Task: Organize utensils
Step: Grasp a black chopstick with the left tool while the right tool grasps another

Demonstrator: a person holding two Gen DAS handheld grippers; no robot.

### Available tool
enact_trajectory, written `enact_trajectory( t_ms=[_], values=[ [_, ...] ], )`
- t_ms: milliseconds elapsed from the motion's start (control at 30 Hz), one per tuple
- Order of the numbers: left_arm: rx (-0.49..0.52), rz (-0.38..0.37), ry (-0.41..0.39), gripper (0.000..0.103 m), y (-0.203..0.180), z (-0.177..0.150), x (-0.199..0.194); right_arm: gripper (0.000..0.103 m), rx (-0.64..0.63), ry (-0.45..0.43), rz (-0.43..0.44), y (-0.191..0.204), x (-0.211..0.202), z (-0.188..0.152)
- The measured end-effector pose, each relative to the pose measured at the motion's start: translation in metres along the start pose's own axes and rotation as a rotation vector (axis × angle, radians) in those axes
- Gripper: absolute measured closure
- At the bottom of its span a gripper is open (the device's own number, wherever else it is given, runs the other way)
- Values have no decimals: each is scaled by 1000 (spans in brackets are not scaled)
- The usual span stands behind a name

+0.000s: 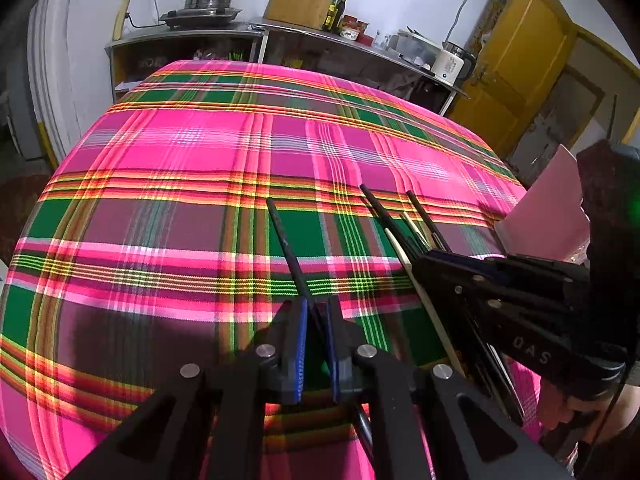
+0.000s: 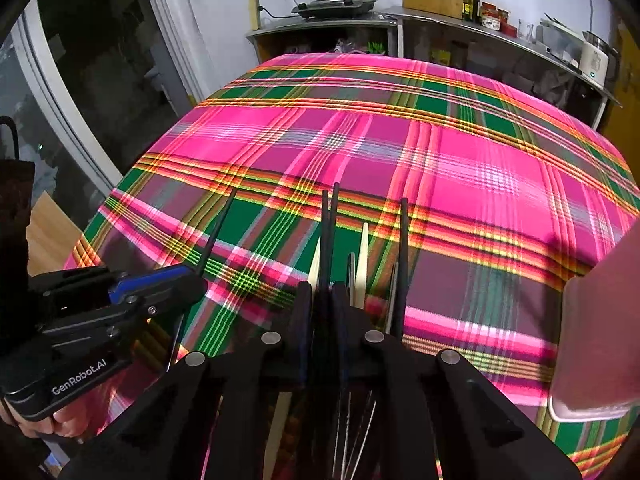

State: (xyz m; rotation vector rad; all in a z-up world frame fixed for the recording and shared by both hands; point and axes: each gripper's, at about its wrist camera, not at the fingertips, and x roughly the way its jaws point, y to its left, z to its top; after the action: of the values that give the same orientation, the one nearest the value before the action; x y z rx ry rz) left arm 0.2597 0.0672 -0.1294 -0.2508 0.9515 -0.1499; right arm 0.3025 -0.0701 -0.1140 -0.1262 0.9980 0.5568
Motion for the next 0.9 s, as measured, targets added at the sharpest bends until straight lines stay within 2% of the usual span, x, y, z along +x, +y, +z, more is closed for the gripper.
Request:
enact_trajectory(
  t_ms=[167,433,900],
  values=[
    [0,-2,12,93,-1,3,2,97,-7,3,-10,2,0,3],
    [1,-5,13,94,-1,3,2,97,6,1,0,1,-3,3],
    [17,-37,7,98,-12,8,-11,97,32,-55,14,-5,-33,4]
  ],
)
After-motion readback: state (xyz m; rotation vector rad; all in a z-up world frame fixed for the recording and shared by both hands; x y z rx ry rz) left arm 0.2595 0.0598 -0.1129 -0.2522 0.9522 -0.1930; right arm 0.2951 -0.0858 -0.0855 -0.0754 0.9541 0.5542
